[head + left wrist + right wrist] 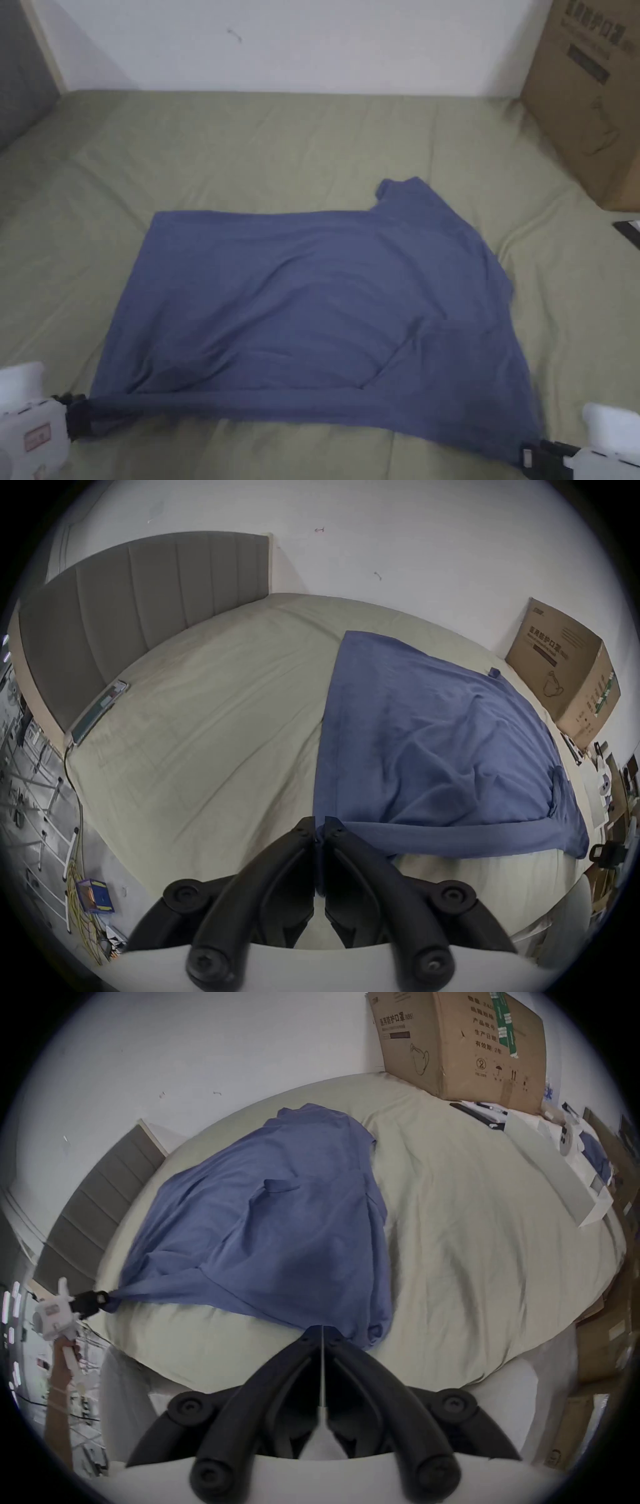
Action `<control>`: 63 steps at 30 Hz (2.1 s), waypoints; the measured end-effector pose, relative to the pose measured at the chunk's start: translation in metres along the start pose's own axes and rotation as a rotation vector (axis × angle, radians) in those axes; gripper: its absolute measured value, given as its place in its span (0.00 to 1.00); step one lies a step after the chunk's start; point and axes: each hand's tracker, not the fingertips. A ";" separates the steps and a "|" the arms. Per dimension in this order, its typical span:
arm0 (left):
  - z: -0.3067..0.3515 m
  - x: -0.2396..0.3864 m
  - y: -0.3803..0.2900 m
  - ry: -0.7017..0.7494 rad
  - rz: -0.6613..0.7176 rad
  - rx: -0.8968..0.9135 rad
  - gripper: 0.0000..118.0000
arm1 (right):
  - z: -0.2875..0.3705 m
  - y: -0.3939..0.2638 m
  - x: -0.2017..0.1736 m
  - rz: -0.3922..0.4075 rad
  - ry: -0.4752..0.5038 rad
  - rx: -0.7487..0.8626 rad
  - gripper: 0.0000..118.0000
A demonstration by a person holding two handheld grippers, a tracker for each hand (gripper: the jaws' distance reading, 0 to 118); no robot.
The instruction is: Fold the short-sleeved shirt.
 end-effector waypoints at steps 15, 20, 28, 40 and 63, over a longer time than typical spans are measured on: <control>0.001 -0.005 -0.004 0.009 0.017 0.016 0.02 | -0.058 0.018 0.008 0.079 -0.037 -0.061 0.03; 0.001 -0.005 -0.001 0.012 0.016 0.012 0.02 | -0.042 0.024 0.015 0.061 -0.026 -0.013 0.03; 0.004 0.008 0.036 0.026 -0.075 0.033 0.02 | -0.026 0.092 0.019 0.040 0.018 0.074 0.03; -0.093 0.044 0.127 0.032 -0.161 -0.106 0.05 | -0.139 0.200 0.000 0.043 -0.110 -0.026 0.03; 0.012 -0.018 0.025 -0.064 0.029 -0.052 0.00 | -0.030 0.069 -0.002 0.026 0.065 0.123 0.00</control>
